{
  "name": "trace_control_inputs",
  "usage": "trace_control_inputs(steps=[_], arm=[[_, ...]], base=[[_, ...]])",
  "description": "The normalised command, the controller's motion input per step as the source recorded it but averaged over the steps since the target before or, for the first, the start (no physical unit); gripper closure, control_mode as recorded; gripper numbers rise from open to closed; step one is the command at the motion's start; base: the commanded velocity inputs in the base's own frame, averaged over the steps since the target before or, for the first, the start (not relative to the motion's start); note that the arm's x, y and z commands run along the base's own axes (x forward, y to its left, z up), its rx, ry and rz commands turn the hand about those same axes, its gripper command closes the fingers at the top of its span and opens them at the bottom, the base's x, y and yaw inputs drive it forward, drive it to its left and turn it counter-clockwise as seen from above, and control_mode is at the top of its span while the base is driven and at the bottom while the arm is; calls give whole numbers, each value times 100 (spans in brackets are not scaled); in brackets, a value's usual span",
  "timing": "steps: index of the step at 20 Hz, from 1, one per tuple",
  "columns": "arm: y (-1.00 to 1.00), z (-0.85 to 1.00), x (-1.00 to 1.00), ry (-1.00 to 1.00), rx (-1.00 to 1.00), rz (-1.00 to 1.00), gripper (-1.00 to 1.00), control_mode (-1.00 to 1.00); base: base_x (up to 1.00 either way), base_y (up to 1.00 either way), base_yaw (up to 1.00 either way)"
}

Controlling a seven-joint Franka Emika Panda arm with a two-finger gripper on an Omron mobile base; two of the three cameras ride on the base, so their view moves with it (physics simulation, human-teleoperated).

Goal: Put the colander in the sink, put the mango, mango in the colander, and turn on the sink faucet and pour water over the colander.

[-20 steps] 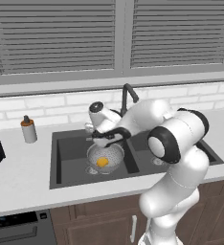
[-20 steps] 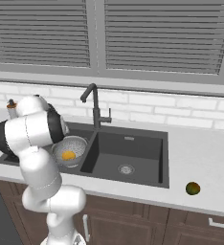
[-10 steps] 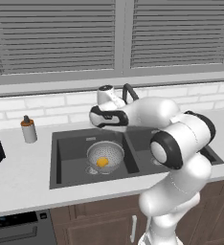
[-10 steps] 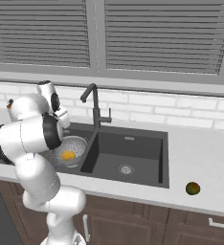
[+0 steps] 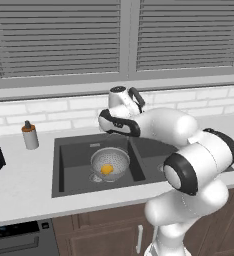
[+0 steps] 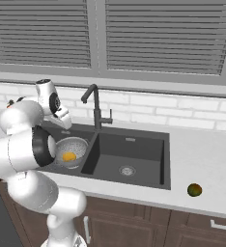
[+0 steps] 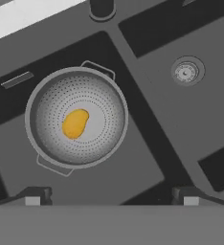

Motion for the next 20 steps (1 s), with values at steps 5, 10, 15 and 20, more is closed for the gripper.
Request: trace_control_inputs(steps=[5, 10, 15, 20], arm=[[-42, 38, -26, -8, 0, 3, -100, -100], [-52, 40, -9, -2, 0, 3, -100, -100], [-58, 43, -1, 0, 0, 6, -100, -100], [-67, 29, -1, 0, 1, 7, -100, -100]], base=[[0, 0, 0], [0, 0, 0], [0, 0, 0], [0, 0, 0]])
